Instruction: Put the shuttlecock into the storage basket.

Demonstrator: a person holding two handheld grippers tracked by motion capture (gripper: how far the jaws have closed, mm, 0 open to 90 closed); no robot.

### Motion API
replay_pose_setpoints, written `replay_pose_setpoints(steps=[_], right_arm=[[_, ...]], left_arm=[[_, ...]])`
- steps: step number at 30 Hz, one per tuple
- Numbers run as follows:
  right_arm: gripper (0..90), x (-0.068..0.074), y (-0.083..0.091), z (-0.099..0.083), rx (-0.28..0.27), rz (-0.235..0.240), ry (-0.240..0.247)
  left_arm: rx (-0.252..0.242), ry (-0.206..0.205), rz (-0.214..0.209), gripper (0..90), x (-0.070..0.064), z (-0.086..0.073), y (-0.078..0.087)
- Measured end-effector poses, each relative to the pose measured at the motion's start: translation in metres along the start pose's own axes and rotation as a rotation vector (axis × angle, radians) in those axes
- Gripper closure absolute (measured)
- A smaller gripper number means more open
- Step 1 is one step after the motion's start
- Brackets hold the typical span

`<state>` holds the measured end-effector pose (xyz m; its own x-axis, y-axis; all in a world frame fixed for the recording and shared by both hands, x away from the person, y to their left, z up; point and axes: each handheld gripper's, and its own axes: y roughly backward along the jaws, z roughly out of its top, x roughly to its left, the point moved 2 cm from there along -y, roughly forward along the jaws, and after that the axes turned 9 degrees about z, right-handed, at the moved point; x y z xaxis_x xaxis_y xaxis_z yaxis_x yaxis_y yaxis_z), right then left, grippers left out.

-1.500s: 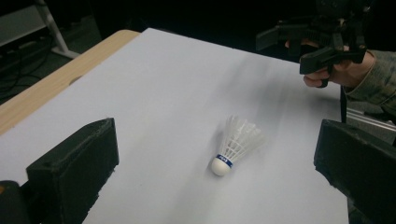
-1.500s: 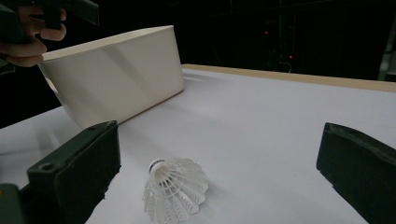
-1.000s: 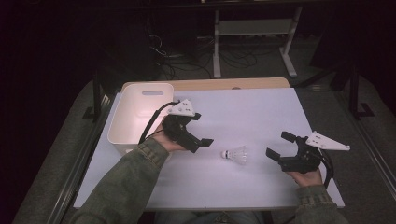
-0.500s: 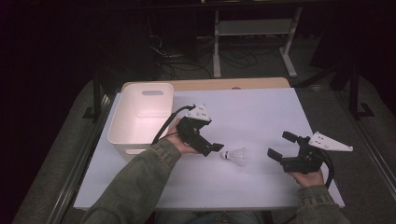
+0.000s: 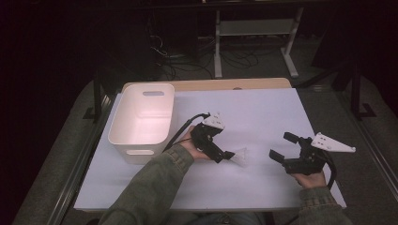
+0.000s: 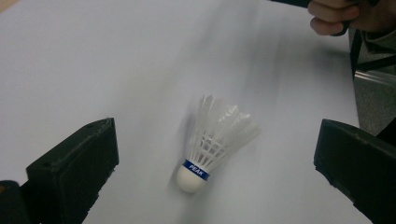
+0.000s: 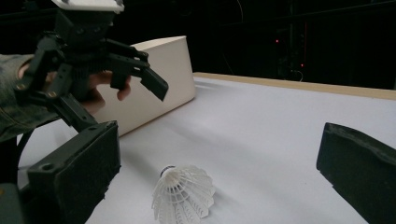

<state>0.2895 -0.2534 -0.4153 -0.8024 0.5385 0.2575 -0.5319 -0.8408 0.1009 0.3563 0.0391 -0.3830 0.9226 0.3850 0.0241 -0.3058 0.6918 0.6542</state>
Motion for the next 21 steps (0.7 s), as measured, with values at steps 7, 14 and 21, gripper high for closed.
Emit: replay_pose_setpoints(steps=[7, 14, 21], right_arm=[[0.0, 0.001, 0.000, 0.000, -0.001, 0.006, 0.000], [0.0, 0.001, 0.001, 0.000, -0.005, 0.008, -0.005], [0.0, 0.001, 0.001, 0.000, -0.006, 0.013, -0.007]], left_arm=[[0.039, -0.023, -0.015, 0.0, 0.002, -0.005, -0.016], [0.080, -0.050, -0.018, 0.0, 0.002, -0.013, -0.031], [0.095, -0.095, -0.028, 0.0, 0.005, -0.018, -0.043]])
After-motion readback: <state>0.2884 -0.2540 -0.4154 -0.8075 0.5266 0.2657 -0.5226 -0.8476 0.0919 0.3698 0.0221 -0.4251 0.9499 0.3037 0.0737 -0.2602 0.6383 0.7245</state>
